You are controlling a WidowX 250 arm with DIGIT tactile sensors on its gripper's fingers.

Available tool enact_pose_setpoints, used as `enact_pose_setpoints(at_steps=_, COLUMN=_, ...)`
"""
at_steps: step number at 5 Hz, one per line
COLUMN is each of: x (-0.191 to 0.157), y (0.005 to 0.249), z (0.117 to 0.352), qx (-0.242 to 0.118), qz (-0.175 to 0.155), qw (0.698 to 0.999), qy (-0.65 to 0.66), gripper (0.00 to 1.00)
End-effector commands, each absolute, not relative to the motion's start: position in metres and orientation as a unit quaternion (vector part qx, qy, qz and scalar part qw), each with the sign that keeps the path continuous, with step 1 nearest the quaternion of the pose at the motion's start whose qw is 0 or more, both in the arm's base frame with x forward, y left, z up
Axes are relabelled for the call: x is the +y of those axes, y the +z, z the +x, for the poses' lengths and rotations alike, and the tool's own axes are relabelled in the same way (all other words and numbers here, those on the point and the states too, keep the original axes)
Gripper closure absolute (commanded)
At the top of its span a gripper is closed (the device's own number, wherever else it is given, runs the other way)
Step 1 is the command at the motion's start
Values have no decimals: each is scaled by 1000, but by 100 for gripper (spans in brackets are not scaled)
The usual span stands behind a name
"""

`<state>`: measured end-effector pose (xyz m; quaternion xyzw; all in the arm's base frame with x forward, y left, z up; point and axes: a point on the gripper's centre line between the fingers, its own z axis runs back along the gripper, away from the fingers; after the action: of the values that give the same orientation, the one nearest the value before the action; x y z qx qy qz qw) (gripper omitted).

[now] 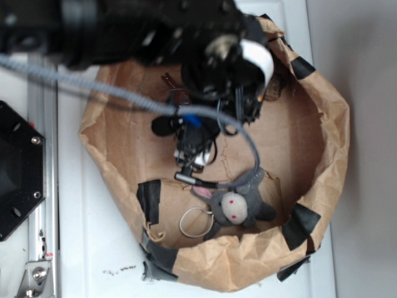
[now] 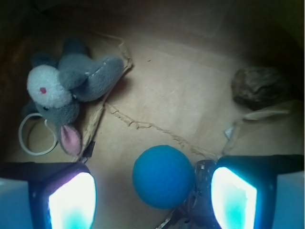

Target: Grab the silver keys.

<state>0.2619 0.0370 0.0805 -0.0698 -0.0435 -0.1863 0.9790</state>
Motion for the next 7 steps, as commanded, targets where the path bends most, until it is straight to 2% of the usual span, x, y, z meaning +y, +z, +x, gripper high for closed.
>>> enact_pose_setpoints(at_steps=1, x=37, y=96, z=259, qx=-75, qz=-58, qw=975, qy=-200, gripper=0)
enact_pose_setpoints(at_steps=3, x=52, y=93, z=263, qx=-74, qz=-46, qw=979, qy=-185, gripper=0)
enact_pose_setpoints(at_steps=5, x=68, y=98, z=260, qx=-111, qz=-30, qw=980, qy=-163, gripper=0)
enact_pose_setpoints(at_steps=6, x=75, y=93, z=262, qx=-121, qz=-23, qw=983, qy=-140, gripper=0)
enact_pose_setpoints(at_steps=7, x=73, y=88, z=260, qx=-111, qz=-17, qw=984, qy=-141, gripper=0)
